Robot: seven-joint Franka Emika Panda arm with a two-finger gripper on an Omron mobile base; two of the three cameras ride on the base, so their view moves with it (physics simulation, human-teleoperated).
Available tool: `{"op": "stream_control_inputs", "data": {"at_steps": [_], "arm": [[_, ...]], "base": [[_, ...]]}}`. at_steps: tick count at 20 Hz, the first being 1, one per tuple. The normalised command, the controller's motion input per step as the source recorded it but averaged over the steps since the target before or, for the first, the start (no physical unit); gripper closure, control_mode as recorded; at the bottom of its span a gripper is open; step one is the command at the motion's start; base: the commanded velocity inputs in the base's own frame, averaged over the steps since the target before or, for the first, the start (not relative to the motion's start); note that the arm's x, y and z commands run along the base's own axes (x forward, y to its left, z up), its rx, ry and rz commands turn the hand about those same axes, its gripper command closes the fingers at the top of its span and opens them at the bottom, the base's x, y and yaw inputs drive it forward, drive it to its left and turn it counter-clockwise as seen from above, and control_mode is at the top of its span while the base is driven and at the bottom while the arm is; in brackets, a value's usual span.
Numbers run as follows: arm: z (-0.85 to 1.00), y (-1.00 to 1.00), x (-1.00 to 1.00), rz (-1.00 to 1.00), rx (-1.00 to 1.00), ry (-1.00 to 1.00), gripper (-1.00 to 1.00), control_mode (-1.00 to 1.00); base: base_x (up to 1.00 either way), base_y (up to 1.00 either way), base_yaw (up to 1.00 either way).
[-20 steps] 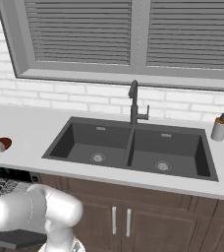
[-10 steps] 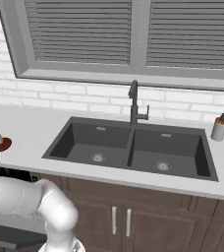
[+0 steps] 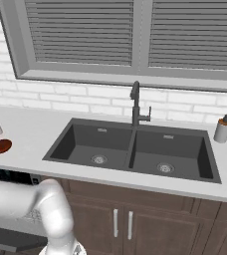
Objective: Pick up the cup and bowl from the counter, place them in the dishwasher, and close the dishwasher door.
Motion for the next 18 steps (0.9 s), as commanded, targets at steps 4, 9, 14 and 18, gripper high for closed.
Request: {"op": "stream_control_inputs", "data": {"at_steps": [4, 9, 14, 18], "arm": [[-0.25, -0.14, -0.15, 0.19, 0.0, -0.01, -1.0, -1.0], [-0.17, -0.59, -0.19, 0.13, 0.01, 0.0, -1.0, -1.0], [-0.17, -0.45, -0.48, 0.1, 0.02, 0.0, -1.0, -1.0], [-0.13, -0.18, -0.05, 0.03, 0.0, 0.0, -1.0, -1.0]], "base": [[0.0, 0.0, 0.0], [0.0, 0.0, 0.0], [0.0, 0.0, 0.0], [0.0, 0.0, 0.0]]}}
